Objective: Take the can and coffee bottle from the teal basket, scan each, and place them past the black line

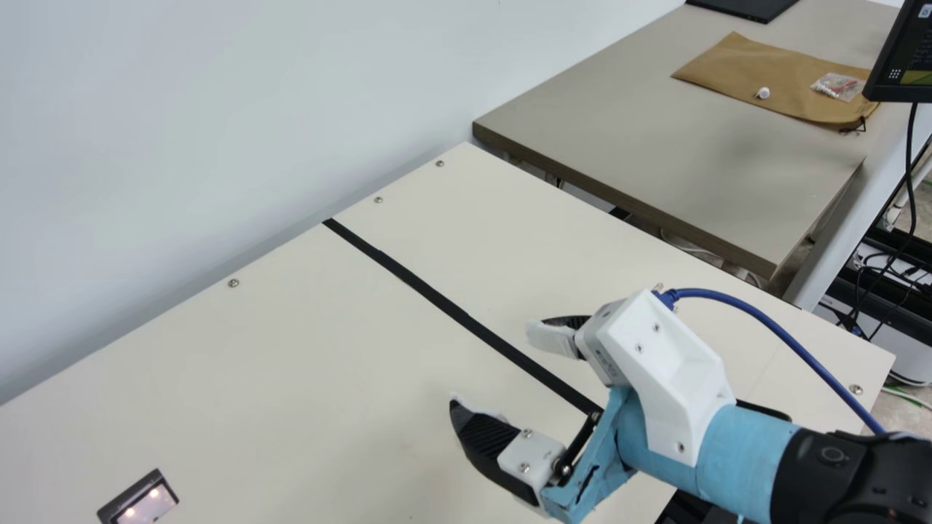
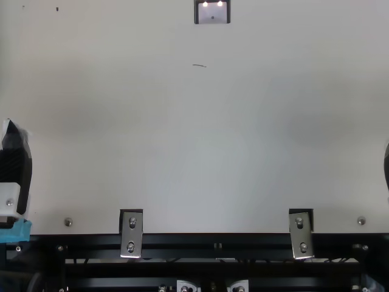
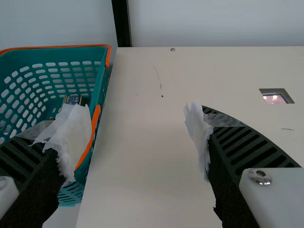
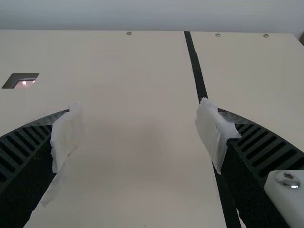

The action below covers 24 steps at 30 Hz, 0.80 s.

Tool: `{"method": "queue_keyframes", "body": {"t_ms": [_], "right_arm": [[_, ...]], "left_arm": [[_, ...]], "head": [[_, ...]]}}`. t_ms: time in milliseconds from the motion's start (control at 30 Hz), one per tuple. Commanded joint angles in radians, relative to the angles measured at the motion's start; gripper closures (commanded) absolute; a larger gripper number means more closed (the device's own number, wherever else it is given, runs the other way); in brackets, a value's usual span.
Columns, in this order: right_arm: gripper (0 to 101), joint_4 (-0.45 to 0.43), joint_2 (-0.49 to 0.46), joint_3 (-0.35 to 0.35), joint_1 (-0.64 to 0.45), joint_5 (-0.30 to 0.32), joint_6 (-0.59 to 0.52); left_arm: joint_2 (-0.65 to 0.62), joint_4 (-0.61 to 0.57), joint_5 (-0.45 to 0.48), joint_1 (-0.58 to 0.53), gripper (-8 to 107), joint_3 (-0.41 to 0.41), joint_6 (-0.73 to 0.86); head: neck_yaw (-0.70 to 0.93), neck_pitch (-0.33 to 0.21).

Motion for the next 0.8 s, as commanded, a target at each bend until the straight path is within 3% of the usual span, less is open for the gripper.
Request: {"method": "queue_keyframes", "body": {"t_ms": [0,767], "right_arm": [[0,0.0,0.0,0.0,0.0,0.0,0.0],[0,0.0,0.0,0.0,0.0,0.0,0.0]], "left_arm": [[0.0,0.0,0.0,0.0,9,0.0,0.0],[0.0,0.0,0.0,0.0,9,0.0,0.0]], "head": [[-0.013,-0.032],[-0.013,-0.032]]}}
